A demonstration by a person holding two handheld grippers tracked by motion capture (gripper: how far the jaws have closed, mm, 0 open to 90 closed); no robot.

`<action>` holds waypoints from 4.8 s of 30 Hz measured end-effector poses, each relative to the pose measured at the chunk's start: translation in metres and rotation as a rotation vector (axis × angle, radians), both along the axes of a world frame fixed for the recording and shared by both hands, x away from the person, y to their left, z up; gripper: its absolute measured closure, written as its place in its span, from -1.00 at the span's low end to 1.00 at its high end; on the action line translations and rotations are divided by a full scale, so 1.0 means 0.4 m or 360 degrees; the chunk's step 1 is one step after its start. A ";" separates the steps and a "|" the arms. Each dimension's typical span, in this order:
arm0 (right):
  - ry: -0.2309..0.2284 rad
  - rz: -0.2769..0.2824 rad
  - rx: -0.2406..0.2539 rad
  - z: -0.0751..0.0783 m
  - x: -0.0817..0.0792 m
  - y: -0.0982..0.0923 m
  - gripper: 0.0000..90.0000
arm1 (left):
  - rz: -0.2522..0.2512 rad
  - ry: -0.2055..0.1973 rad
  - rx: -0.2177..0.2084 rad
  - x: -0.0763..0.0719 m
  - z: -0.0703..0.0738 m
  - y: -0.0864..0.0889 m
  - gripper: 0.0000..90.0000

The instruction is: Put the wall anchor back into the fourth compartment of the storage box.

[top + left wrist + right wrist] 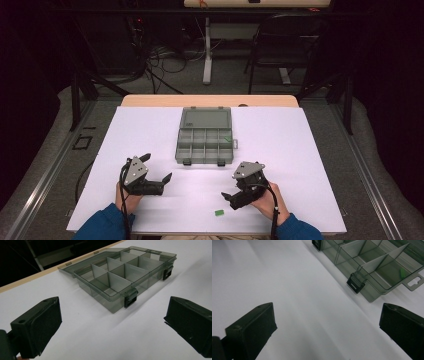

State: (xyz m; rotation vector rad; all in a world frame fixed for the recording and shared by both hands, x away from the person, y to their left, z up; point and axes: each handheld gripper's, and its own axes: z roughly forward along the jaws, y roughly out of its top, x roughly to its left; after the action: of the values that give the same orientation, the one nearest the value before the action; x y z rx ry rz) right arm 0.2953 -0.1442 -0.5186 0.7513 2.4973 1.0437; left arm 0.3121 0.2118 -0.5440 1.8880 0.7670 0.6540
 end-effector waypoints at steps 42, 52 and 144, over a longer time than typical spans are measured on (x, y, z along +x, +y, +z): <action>0.0056 0.0147 0.0000 -0.017 -0.047 0.034 -1.00 | 0.0005 -0.0017 0.0009 -0.004 0.003 -0.003 -1.00; 0.0140 0.0225 -0.0021 -0.032 -0.042 0.049 -0.67 | -0.0004 -0.0017 0.0009 -0.004 0.003 -0.004 -1.00; 0.0096 0.0178 -0.0071 -0.046 -0.020 0.024 0.87 | -0.0019 -0.0004 0.0018 0.000 -0.001 -0.007 -1.00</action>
State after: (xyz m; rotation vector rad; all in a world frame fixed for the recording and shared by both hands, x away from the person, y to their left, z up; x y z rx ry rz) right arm 0.2872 -0.1346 -0.5371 0.6457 2.6314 1.0131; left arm 0.3121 0.2091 -0.5446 1.9002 0.7512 0.6540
